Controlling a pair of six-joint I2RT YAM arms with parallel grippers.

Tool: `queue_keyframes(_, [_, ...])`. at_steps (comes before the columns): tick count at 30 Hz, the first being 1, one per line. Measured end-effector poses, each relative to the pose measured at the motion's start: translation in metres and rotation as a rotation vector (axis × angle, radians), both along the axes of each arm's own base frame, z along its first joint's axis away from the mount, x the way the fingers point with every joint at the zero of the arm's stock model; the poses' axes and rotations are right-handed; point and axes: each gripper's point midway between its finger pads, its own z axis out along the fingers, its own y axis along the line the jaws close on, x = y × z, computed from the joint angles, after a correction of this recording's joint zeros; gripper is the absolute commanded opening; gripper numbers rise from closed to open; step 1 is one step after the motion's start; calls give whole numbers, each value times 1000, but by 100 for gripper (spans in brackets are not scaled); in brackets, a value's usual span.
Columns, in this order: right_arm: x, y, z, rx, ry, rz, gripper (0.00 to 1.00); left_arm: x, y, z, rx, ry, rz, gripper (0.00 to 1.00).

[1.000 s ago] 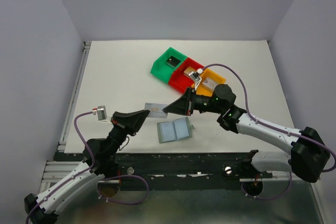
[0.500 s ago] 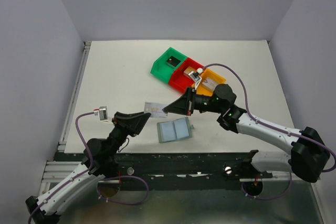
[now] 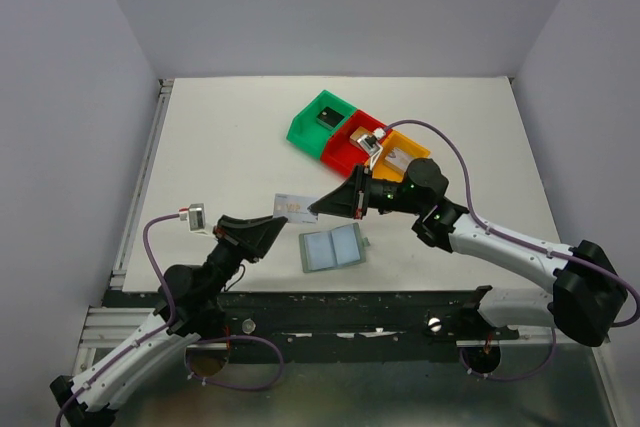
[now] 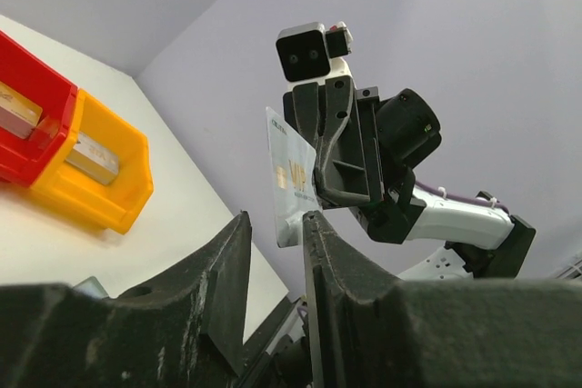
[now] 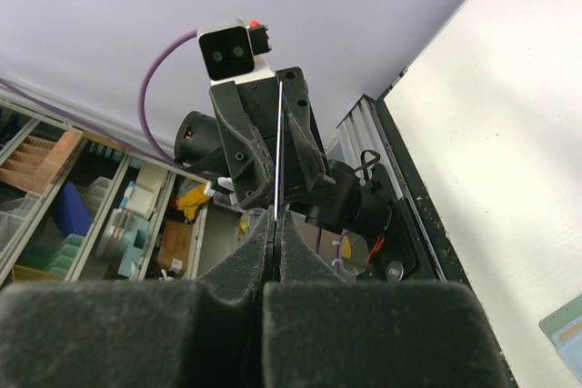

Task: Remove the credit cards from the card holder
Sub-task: Remove the credit card from the card holder.

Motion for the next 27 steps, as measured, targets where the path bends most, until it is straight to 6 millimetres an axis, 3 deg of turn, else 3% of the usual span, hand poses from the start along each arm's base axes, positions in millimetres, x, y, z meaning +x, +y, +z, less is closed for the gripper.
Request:
queue_keyframes(7, [0, 0, -3, -10, 7, 0, 0, 0, 0, -2, 17, 0, 5, 18])
queue_keyframes(11, [0, 0, -4, -16, 7, -1, 0, 1, -1, -2, 19, 1, 4, 0])
queue_keyframes(15, [1, -1, -6, -23, 6, -6, 3, -1, 1, 5, 7, -15, 4, 0])
queue_keyframes(18, [0, -3, -6, -30, 5, -11, 47, -1, 1, 6, 11, -15, 4, 0])
queue_keyframes(21, [-1, -6, -10, -58, 13, -19, 83, 1, 2, 6, 28, -6, 21, 0])
queue_keyframes(22, [-1, -8, -12, -74, 19, -27, 85, 3, 4, 6, 38, 4, 37, 0])
queue_keyframes(23, [1, -11, -15, -96, 16, -43, 96, 5, 6, 6, 44, 14, 54, 0])
queue_keyframes(27, [9, -30, -23, -177, 19, -133, 99, 17, 18, 5, 90, 70, 142, 0])
